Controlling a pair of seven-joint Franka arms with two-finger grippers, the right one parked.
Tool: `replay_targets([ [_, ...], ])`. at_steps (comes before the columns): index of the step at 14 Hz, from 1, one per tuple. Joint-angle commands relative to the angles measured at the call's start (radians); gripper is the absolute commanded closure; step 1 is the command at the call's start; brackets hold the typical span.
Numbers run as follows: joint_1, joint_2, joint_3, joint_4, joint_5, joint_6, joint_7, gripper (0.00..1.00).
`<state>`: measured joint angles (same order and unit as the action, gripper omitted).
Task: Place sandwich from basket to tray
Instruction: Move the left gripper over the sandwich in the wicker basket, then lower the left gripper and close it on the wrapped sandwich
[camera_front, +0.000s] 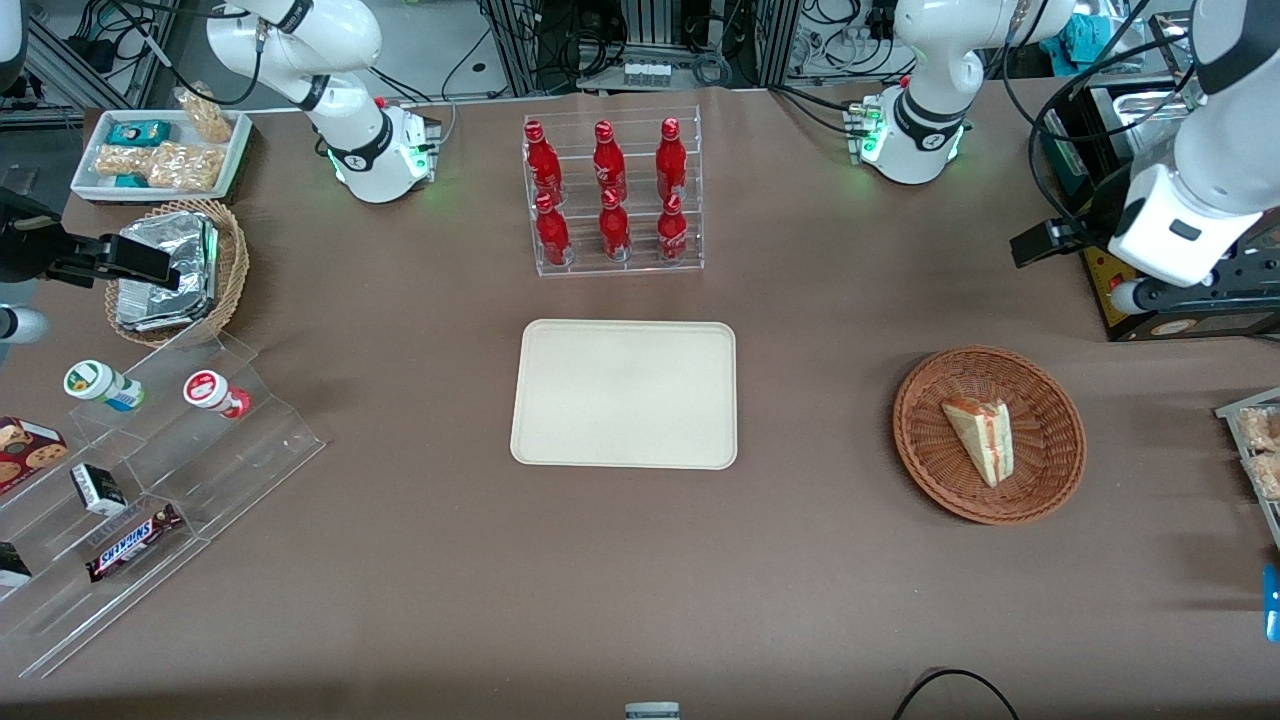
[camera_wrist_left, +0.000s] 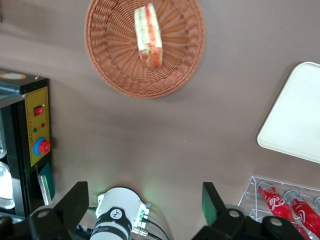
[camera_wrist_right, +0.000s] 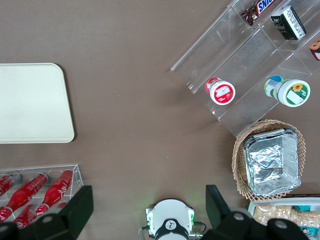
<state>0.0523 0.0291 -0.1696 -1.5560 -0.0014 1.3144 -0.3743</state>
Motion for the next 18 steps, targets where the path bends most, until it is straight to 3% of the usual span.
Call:
replay_targets([
  [1,0.04,0.052,0.005,-0.022,0.008,-0.017,-0.012,0.0],
  [11,0.054,0.057,0.036,-0.591,0.037,0.809,-0.015,0.0],
  [18,0.067,0.146,0.039,-0.656,0.037,1.009,-0.011,0.0],
])
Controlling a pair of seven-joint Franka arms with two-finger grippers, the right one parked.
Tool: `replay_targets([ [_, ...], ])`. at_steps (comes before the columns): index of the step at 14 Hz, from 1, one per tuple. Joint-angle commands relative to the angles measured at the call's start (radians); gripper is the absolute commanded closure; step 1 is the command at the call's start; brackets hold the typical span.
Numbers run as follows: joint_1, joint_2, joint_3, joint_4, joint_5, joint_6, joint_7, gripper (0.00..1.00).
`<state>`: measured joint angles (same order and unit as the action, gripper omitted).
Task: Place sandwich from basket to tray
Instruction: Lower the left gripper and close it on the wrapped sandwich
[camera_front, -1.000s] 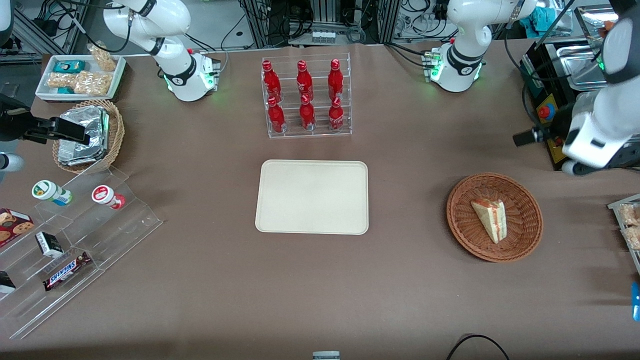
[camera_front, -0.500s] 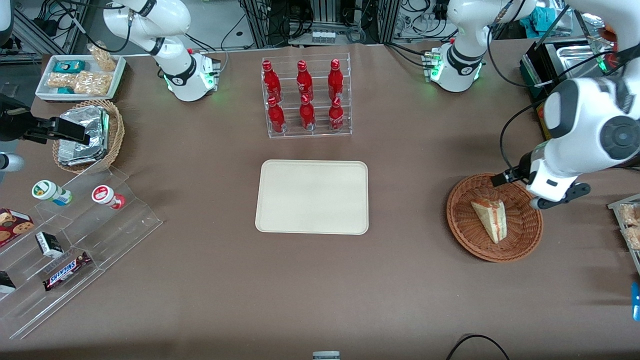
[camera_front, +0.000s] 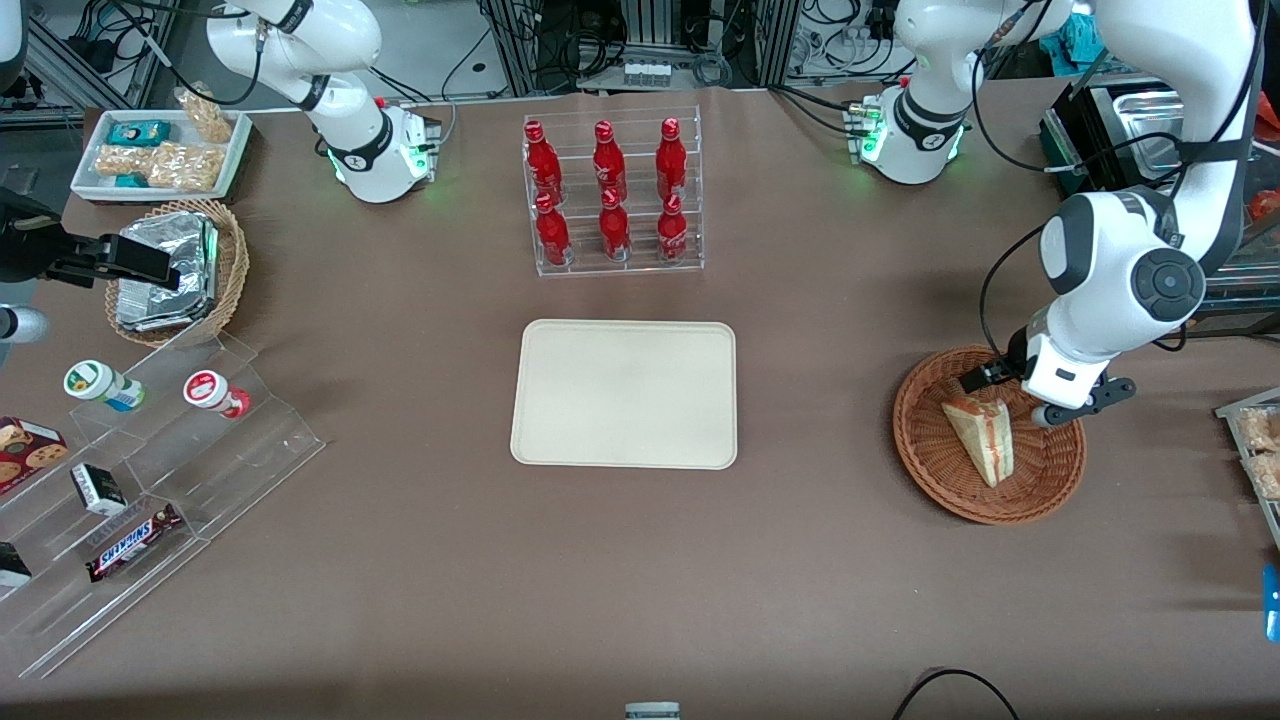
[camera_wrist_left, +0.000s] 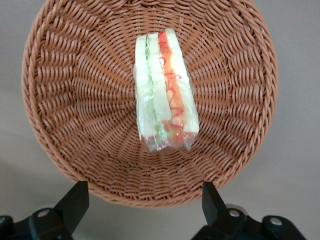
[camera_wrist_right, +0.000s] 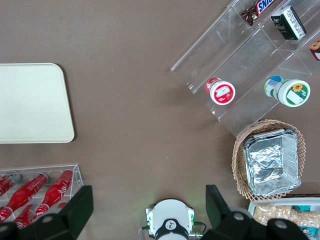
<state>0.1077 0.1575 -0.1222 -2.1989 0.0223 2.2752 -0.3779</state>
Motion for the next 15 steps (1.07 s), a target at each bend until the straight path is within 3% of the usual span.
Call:
replay_targets([
  [1,0.012,0.031,-0.008,-0.013,0.013,0.061,-0.007,0.0],
  [7,0.012,0.112,-0.008,-0.002,0.011,0.191,-0.007,0.0],
  [15,0.013,0.163,-0.007,0.05,0.008,0.207,-0.007,0.0],
])
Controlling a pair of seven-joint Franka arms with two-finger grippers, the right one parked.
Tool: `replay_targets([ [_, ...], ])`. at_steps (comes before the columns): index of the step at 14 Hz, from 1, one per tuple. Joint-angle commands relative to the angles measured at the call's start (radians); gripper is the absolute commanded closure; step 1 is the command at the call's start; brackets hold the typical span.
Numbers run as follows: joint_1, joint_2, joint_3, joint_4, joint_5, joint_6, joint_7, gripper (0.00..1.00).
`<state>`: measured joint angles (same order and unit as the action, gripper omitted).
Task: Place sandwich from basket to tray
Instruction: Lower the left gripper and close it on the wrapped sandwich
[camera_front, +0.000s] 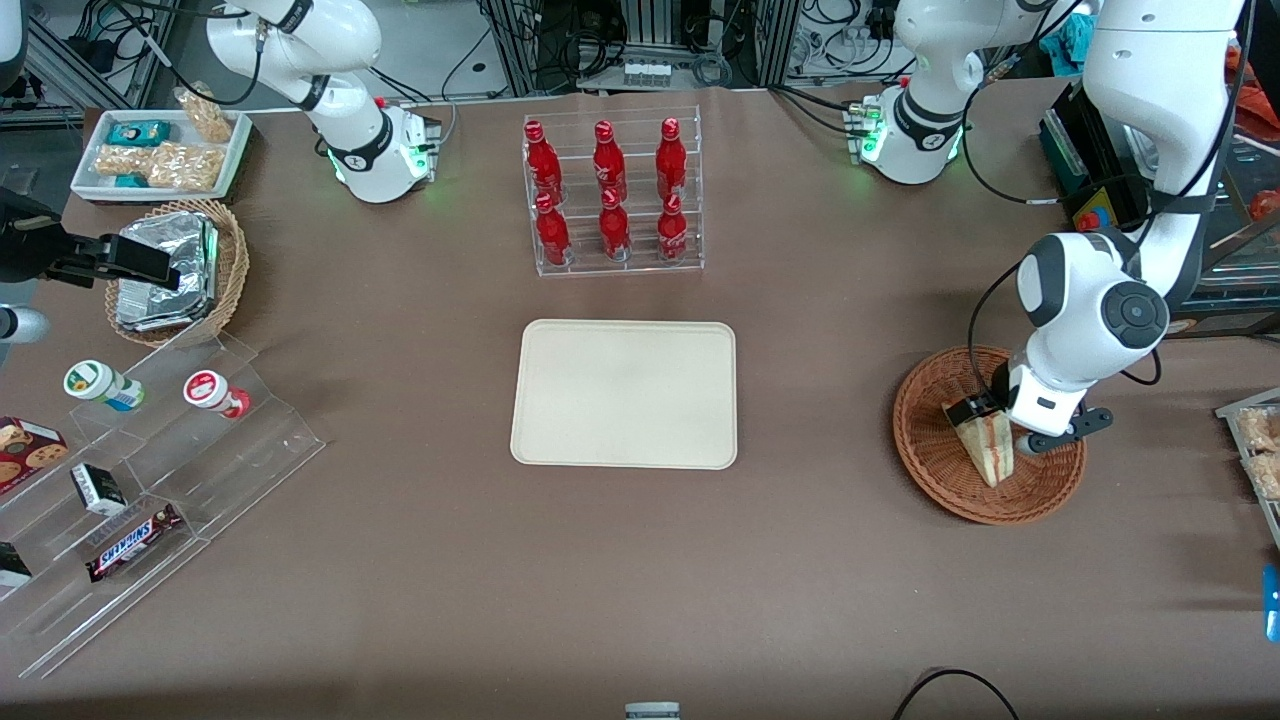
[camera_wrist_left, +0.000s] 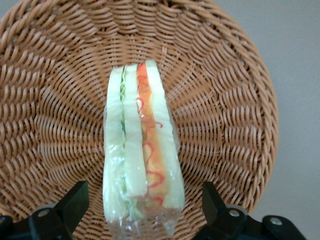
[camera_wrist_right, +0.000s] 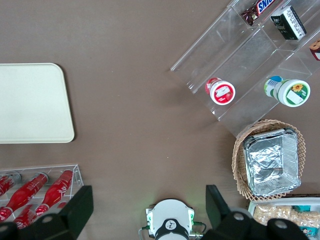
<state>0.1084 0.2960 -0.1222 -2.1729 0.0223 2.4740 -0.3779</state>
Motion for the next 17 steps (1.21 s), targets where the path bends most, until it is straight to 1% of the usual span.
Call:
replay_targets([
  [1,0.013,0.029,-0.007,0.025,0.01,0.01,-0.007,0.0],
  [2,0.013,0.034,-0.005,0.024,0.01,0.013,0.0,0.0],
  [3,0.014,0.034,-0.005,0.024,0.011,0.014,0.004,0.11],
  [4,0.031,0.034,-0.005,0.024,0.013,0.014,0.004,0.35],
  [5,0.036,0.034,-0.005,0.024,0.013,0.013,0.004,0.55],
  [6,0.036,0.034,-0.005,0.024,0.013,0.013,0.005,0.68],
  [7,0.034,0.034,-0.005,0.024,0.013,0.013,0.005,0.78],
  [8,0.034,0.034,-0.005,0.025,0.013,0.013,0.005,0.85],
  [14,0.025,0.025,-0.008,0.048,0.013,-0.02,-0.001,0.85],
  [15,0.022,0.02,-0.011,0.051,0.013,-0.039,-0.003,0.85],
  [17,0.013,-0.001,-0.016,0.088,0.013,-0.143,-0.003,0.85],
])
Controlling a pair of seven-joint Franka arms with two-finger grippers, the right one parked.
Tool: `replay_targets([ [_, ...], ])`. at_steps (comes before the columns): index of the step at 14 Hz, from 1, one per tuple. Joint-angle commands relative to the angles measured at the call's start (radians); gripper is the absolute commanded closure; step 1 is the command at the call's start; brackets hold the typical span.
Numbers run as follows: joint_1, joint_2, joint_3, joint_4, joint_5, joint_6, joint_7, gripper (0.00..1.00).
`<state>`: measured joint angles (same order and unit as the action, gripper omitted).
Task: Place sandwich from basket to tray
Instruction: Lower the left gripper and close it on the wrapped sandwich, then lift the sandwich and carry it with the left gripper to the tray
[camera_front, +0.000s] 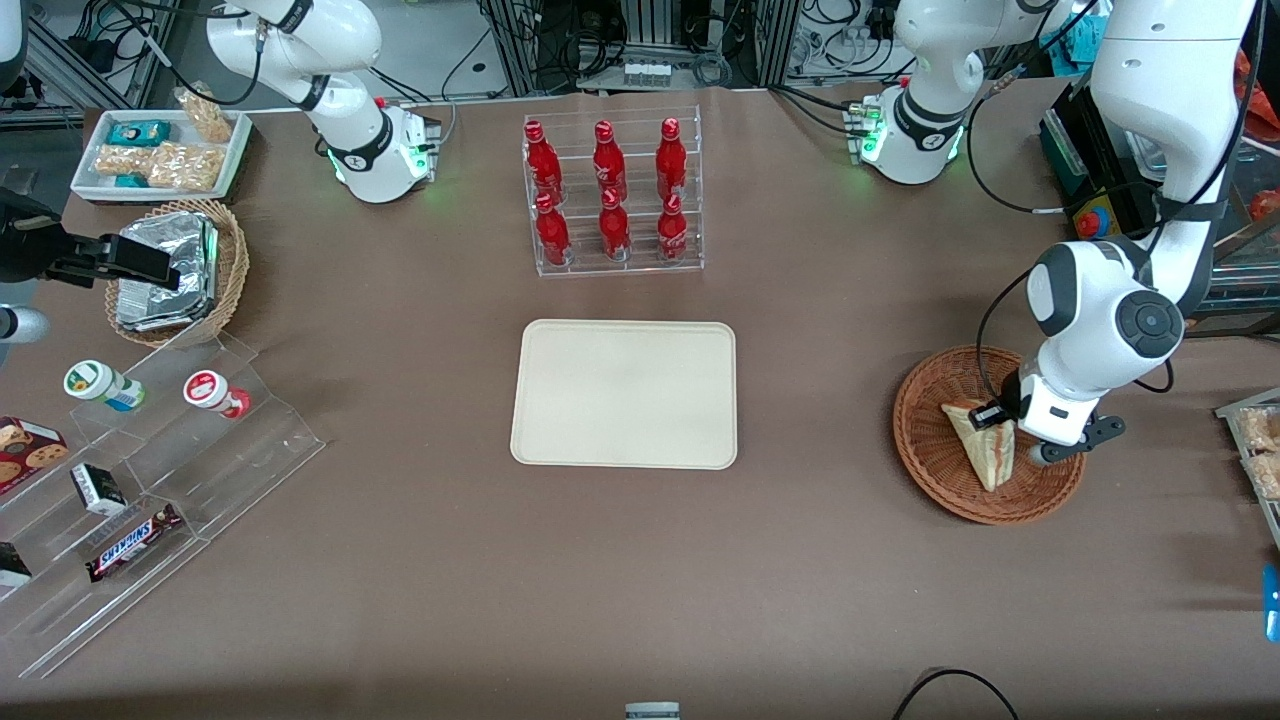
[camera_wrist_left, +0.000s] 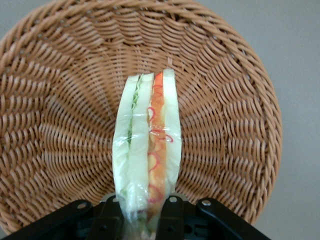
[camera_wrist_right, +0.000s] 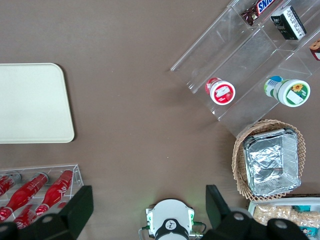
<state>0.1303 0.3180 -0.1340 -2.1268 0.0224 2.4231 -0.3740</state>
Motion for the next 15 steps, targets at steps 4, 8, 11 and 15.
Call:
replay_targets([
  [4,-0.086,-0.065,-0.007,0.091,0.011,-0.255,-0.031,0.85],
  [8,-0.233,-0.085,-0.018,0.149,-0.004,-0.389,-0.075,0.84],
  [11,-0.381,-0.059,-0.018,0.22,-0.005,-0.464,-0.189,0.84],
  [15,-0.517,-0.022,-0.018,0.251,-0.067,-0.463,-0.253,0.82],
])
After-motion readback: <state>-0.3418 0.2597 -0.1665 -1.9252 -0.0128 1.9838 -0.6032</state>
